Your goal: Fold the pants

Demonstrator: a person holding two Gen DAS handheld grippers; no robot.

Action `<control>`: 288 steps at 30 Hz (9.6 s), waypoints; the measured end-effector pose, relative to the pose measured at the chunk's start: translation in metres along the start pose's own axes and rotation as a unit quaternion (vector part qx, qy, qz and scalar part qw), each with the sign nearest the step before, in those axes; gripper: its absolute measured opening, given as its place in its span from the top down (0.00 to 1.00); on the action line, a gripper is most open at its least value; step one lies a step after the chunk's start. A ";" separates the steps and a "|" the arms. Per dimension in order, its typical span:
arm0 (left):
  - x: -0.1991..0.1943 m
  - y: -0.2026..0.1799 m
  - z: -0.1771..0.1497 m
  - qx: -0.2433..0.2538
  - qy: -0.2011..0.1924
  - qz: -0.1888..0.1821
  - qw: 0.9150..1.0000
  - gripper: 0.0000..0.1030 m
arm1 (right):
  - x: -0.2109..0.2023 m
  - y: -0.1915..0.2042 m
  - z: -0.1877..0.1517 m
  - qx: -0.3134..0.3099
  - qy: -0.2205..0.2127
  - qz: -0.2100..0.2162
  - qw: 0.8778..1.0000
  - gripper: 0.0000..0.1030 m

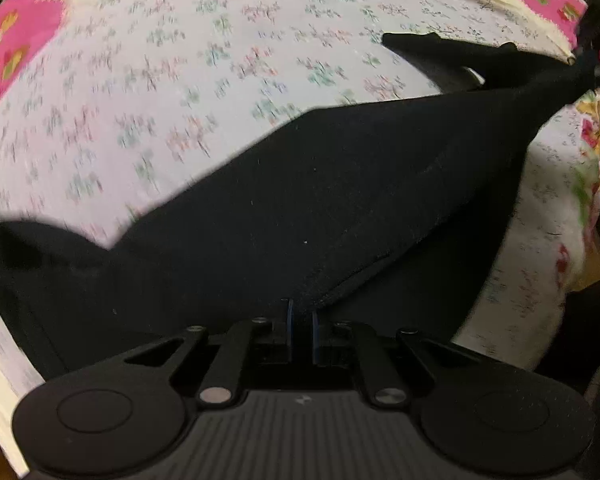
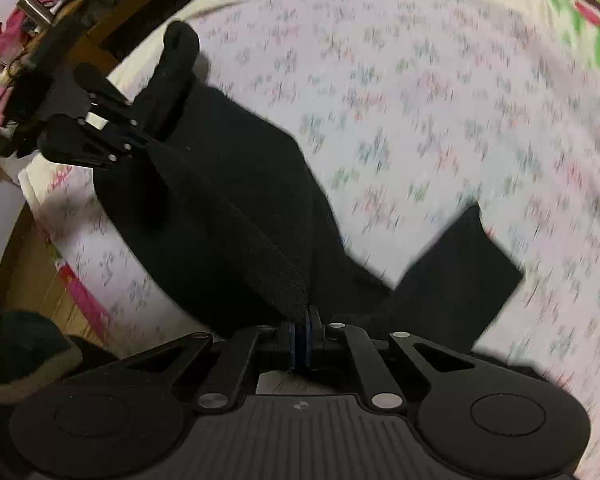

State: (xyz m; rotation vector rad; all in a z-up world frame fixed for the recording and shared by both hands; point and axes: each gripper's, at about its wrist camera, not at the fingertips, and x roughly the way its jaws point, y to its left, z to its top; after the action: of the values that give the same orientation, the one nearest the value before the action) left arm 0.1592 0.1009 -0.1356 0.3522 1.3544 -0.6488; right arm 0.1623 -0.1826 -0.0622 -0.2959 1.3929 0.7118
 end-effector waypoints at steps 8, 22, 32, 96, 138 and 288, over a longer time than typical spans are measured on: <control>0.022 -0.038 -0.042 -0.018 0.033 -0.001 0.999 0.81 | 0.034 0.021 -0.049 0.023 0.013 0.001 1.000 1.00; 0.051 -0.070 -0.055 0.023 0.039 0.032 0.998 0.53 | 0.043 0.021 -0.082 0.101 -0.010 -0.040 0.994 0.71; 0.031 -0.062 -0.066 -0.045 0.007 0.013 0.999 0.53 | 0.051 -0.006 -0.017 0.163 -0.085 -0.189 0.965 0.52; 0.166 -0.297 0.216 0.134 -0.080 -0.114 0.981 0.44 | -0.014 -0.214 -0.300 0.503 -0.252 -0.041 0.826 1.00; 0.135 -0.262 0.186 0.102 -0.116 -0.047 0.987 0.43 | 0.037 -0.266 -0.224 0.339 -0.190 -0.051 0.920 0.49; 0.029 0.135 -0.183 -0.256 -0.124 0.135 0.949 0.28 | 0.141 0.154 0.127 0.077 -0.140 0.127 0.979 0.74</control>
State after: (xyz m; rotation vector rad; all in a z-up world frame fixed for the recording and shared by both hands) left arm 0.1011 0.3070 -0.2176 0.0291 1.1545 -0.0944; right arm 0.1700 0.0488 -0.1415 0.1049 1.2173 0.8150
